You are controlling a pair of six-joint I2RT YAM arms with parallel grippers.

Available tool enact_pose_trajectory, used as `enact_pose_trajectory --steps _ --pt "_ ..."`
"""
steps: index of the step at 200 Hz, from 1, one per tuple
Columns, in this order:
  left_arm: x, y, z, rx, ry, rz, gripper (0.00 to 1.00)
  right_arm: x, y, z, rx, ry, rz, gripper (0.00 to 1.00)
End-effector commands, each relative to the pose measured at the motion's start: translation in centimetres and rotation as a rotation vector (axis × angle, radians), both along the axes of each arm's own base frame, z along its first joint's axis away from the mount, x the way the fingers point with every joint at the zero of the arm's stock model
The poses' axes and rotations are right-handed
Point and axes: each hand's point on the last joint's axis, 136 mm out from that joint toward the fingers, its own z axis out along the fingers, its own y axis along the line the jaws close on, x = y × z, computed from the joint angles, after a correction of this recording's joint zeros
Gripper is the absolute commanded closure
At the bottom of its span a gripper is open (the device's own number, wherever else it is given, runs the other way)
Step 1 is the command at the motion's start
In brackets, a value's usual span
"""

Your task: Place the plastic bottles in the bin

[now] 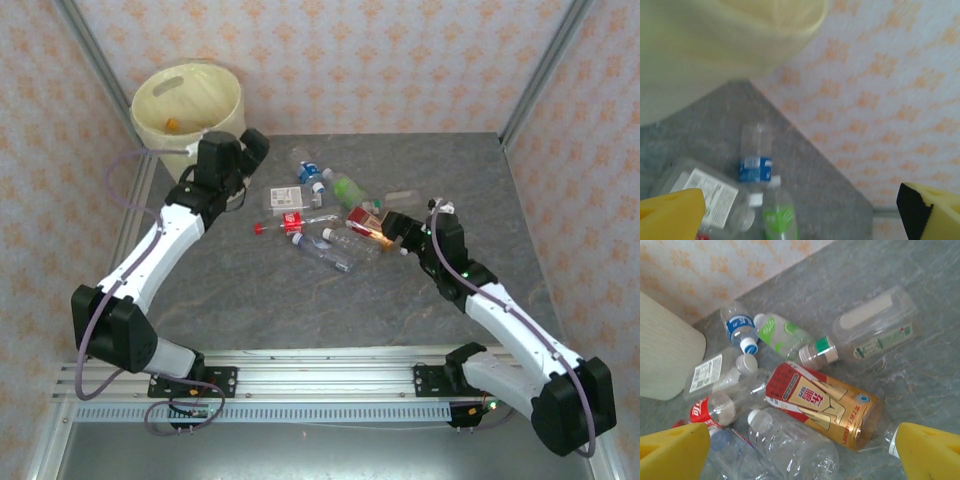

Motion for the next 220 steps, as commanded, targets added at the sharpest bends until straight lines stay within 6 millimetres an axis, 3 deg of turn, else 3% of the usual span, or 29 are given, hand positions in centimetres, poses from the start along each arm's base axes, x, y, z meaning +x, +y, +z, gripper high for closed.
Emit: enact_pose_trajectory --steps 1,18,44,80,115,150,181,220 --pt "-3.4 -3.7 -3.4 -0.014 0.121 -0.085 0.0 0.2 0.2 -0.3 0.043 0.009 -0.019 0.02" --pt "-5.6 -5.5 -6.5 0.009 0.222 -0.119 0.0 0.6 -1.6 -0.3 0.034 -0.005 -0.135 0.01" --pt "-8.6 -5.9 -11.0 -0.004 0.352 -0.065 0.0 0.5 -4.4 0.4 0.022 -0.044 -0.291 0.01" --pt "-10.9 -8.0 -15.1 0.032 0.5 -0.103 0.0 -0.6 -6.3 0.4 0.032 -0.075 -0.384 0.01" --pt "-10.5 -11.5 -17.1 0.021 0.566 -0.176 0.05 -2.1 -7.6 -0.2 0.019 -0.04 -0.429 0.0" --pt "-8.6 -13.4 -17.9 0.026 0.577 -0.19 0.07 -3.5 -8.7 -0.3 -0.015 -0.025 -0.451 0.0" --pt "-8.2 -13.8 -19.2 0.041 0.609 -0.179 0.08 -4.2 -9.4 0.0 -0.023 -0.045 -0.47 0.0" --pt "-8.6 -13.7 -21.1 0.062 0.654 -0.169 0.17 -4.4 -9.7 -0.1 -0.027 -0.055 -0.485 0.0"
